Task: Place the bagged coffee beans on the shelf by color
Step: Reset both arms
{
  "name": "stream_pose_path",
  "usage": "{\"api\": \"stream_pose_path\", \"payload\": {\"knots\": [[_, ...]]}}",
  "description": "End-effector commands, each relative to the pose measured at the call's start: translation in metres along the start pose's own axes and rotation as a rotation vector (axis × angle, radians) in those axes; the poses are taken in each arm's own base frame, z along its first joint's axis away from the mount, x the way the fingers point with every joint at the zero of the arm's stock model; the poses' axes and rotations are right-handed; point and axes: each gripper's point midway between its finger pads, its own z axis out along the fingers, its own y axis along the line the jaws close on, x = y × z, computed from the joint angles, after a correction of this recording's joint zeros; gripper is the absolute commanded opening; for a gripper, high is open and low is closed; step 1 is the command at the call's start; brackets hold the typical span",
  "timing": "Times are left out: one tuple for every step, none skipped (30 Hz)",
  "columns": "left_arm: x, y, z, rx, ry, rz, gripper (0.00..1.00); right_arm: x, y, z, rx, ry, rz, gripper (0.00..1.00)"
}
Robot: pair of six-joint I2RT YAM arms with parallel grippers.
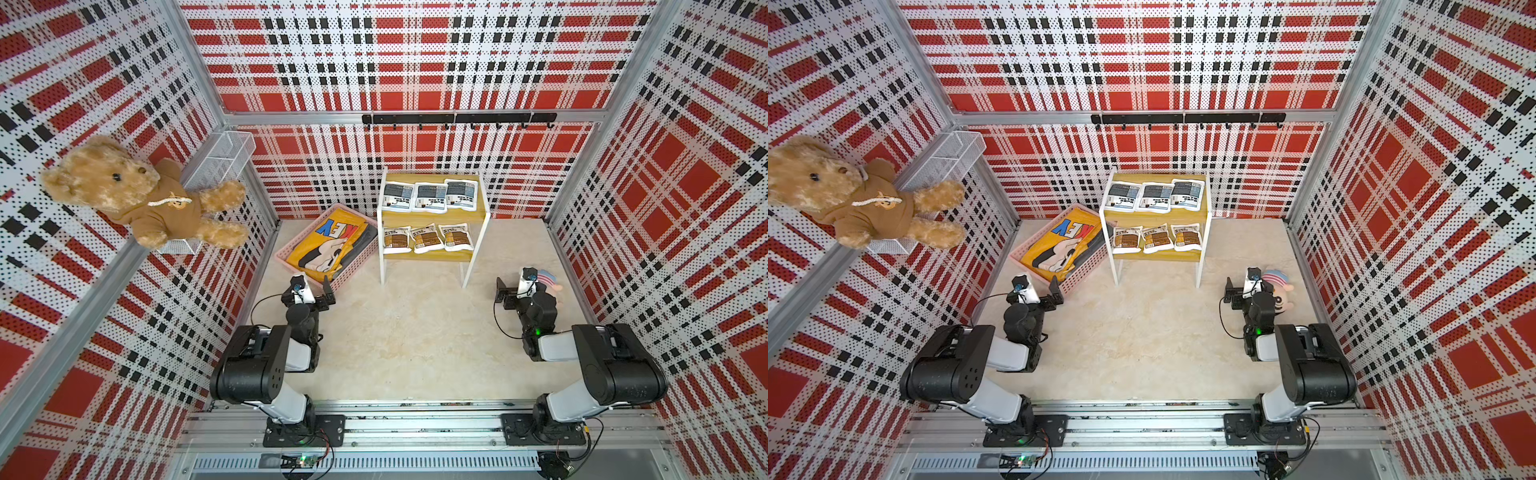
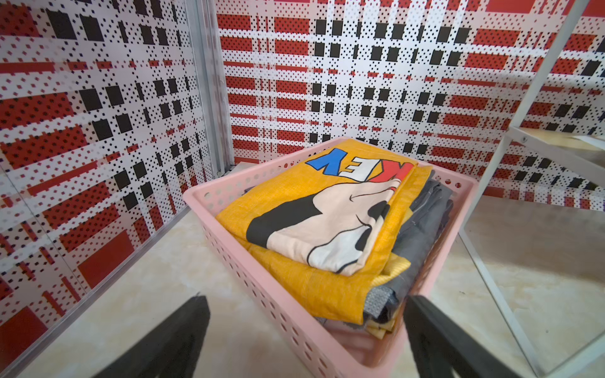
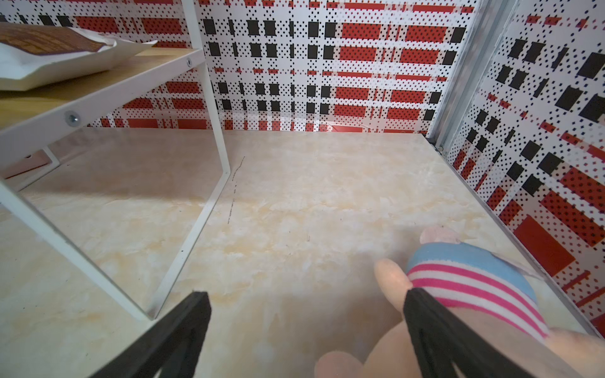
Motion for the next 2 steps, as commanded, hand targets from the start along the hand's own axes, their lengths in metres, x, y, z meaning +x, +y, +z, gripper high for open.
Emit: {"api": "stream_pose_path", "payload": {"knots": [[-0.0126,-0.001,0.0029,-0.003,-0.044,-0.006,0.99,-0.0034,-0.0035,0.0028,0.01,-0.009,0.003,1.0],[-0.0127,-0.0012,0.0028,-0.002,-0.044,-0.006,0.99,-0.0029,-0.0033,0.0026,0.009,-0.008,0.004,1.0]]}}
